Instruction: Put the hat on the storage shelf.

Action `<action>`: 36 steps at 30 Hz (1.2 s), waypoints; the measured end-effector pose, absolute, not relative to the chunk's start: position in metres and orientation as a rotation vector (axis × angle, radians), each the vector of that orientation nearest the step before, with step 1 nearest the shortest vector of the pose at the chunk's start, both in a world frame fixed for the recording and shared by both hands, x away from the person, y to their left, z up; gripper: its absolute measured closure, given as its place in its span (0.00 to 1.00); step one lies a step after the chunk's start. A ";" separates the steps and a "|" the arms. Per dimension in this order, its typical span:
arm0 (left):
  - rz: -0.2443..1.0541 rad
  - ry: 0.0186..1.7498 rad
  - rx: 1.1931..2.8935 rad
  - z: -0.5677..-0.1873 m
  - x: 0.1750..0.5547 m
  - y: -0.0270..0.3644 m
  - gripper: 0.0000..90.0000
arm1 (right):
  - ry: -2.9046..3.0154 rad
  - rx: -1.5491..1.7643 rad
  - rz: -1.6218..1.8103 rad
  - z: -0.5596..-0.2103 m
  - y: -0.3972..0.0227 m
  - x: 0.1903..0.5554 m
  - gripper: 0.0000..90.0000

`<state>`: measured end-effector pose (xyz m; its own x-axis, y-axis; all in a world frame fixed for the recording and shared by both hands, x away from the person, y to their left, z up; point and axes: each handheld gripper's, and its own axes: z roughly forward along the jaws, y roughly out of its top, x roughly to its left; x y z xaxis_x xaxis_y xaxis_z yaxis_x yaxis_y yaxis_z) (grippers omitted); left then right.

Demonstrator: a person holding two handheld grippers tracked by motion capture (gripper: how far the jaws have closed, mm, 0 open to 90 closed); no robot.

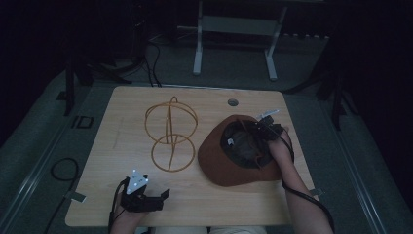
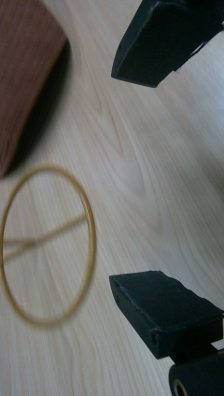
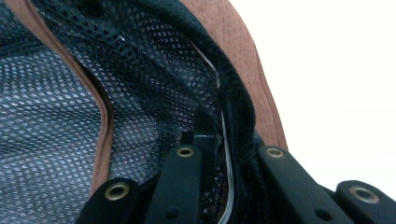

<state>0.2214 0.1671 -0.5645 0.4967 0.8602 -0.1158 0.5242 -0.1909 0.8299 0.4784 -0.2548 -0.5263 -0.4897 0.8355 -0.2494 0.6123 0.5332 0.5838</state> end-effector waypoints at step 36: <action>0.493 0.811 1.981 -0.468 0.266 0.038 0.06 | 1.939 1.195 1.142 -0.422 -0.283 0.398 0.94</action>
